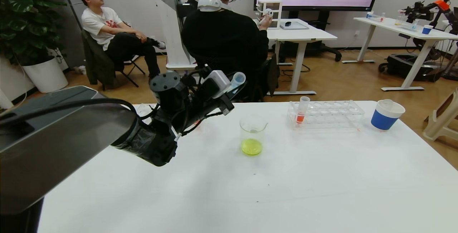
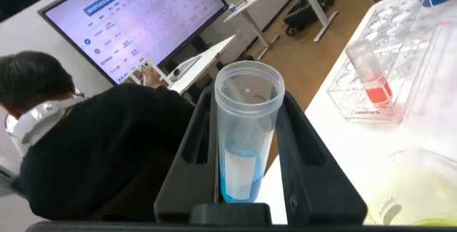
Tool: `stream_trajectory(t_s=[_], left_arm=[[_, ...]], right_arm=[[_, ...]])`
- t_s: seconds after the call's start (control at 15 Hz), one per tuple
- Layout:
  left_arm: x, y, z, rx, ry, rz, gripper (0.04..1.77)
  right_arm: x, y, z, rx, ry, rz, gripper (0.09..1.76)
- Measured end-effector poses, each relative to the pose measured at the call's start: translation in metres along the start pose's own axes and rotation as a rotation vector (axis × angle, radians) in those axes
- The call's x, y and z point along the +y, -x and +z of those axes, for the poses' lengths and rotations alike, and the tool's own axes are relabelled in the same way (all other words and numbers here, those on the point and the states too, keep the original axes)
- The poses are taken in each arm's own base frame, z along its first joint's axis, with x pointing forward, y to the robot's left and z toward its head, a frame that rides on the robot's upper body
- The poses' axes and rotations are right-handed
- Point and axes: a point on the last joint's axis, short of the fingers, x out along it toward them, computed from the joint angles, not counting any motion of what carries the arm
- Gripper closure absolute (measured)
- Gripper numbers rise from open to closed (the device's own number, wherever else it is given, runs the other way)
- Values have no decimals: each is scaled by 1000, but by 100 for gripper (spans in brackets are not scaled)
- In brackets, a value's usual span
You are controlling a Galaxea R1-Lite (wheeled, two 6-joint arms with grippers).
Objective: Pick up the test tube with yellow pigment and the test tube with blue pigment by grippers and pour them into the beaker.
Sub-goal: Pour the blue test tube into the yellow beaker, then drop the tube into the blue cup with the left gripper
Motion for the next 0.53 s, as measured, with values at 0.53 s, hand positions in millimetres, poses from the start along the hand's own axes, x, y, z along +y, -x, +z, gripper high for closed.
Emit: stream_trajectory(t_s=[0.53], left_arm=[[-19, -5, -11, -88, -345, -123, 131]], right_arm=[[0, 0, 0, 0, 0, 0, 11]])
